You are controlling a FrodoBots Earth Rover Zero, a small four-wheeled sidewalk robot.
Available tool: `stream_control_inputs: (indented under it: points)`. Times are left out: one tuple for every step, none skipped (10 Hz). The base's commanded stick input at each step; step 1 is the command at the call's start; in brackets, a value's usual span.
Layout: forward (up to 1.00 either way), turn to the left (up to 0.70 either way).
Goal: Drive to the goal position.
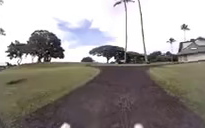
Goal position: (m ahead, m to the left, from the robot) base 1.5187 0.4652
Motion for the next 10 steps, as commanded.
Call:
stream_control_inputs:
  points:
    - [0.7,0.0]
    - [0.7,0.0]
    - [0.7,-0.35]
    - [0.7,-0.35]
    - [0.7,-0.35]
    - [0.7,-0.35]
    - [0.7,-0.35]
    - [0.7,-0.35]
    - [0.7,-0.35]
    - [0.7,0.05]
